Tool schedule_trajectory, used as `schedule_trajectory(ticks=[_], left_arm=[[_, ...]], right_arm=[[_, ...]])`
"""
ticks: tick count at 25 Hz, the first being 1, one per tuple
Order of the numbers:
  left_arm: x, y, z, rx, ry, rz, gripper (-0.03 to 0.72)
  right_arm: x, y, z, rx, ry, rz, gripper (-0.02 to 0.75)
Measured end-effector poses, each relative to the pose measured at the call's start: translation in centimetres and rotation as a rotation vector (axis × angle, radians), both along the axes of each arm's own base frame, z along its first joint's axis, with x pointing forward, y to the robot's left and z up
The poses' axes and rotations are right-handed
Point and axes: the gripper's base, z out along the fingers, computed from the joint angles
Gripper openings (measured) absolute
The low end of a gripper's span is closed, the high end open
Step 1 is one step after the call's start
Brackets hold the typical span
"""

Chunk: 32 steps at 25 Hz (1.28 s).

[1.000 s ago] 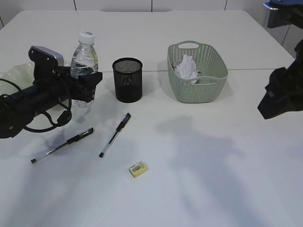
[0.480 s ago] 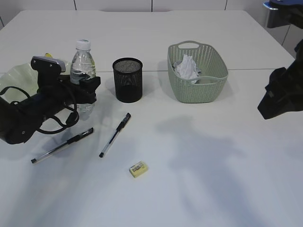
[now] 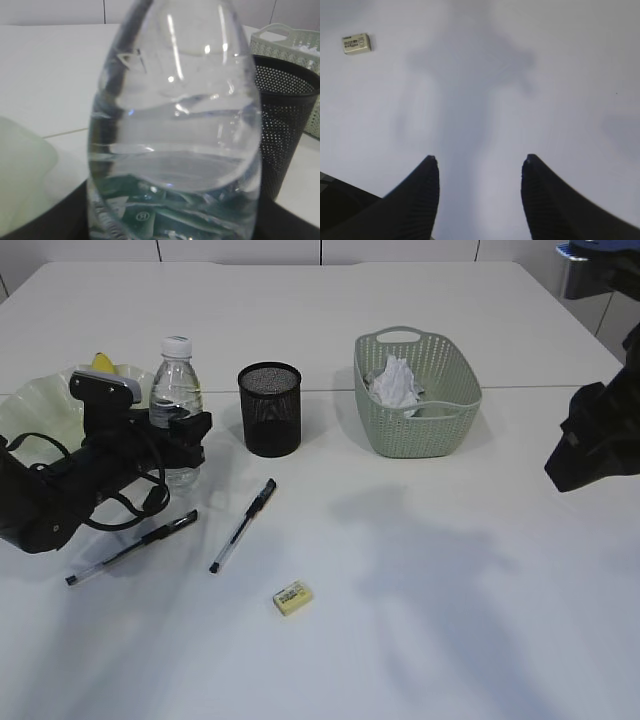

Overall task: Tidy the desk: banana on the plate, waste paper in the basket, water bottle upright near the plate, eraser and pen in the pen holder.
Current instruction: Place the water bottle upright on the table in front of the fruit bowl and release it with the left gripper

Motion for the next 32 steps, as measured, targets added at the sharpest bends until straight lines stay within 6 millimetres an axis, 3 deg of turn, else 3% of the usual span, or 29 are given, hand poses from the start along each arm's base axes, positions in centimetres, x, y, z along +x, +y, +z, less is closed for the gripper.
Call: schedule_trajectory(ticks=[32], left_arm=[[0.09,0.31,-0.05,-0.003,-0.005,0.037,0.395]], right_arm=[[0.00,0.00,0.00,0.000,0.000,0.000,0.393]])
